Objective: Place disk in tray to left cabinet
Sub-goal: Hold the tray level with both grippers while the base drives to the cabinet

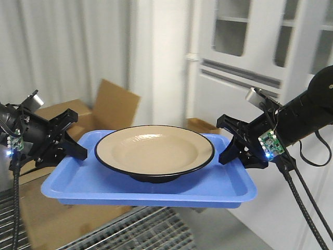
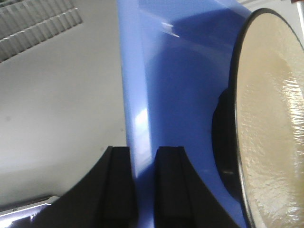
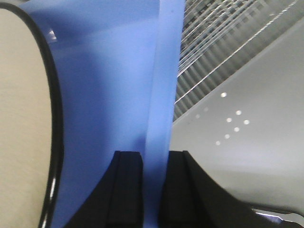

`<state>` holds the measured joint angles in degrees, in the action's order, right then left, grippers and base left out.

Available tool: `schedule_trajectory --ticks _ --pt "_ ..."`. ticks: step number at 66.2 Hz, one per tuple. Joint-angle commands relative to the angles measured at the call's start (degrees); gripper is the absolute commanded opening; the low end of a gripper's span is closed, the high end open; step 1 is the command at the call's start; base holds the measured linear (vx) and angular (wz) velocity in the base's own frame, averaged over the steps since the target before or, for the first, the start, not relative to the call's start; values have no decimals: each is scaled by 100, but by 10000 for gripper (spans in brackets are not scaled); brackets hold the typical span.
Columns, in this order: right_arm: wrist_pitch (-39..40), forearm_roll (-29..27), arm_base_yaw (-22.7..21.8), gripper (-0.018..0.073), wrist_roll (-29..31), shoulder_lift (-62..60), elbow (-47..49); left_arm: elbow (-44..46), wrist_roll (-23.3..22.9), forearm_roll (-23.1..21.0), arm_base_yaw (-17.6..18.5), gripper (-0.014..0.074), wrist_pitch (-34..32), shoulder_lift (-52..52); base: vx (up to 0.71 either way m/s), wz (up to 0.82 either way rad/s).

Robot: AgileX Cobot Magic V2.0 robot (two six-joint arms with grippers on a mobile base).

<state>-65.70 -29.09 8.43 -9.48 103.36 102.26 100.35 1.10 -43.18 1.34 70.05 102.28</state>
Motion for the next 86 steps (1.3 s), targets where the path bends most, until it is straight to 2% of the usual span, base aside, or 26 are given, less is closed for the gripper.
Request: schedule_trajectory --ticks 1,45,86 --pt "209 -937 133 -4 33 -343 216 218 -62 -1129 173 0 172 -334 17 -67" --pt "209 -943 133 -4 33 -343 216 218 -62 -1129 168 0 171 -334 16 -61" --pt "209 -943 133 -3 33 -343 216 218 -62 -1129 168 0 171 -334 12 -45"
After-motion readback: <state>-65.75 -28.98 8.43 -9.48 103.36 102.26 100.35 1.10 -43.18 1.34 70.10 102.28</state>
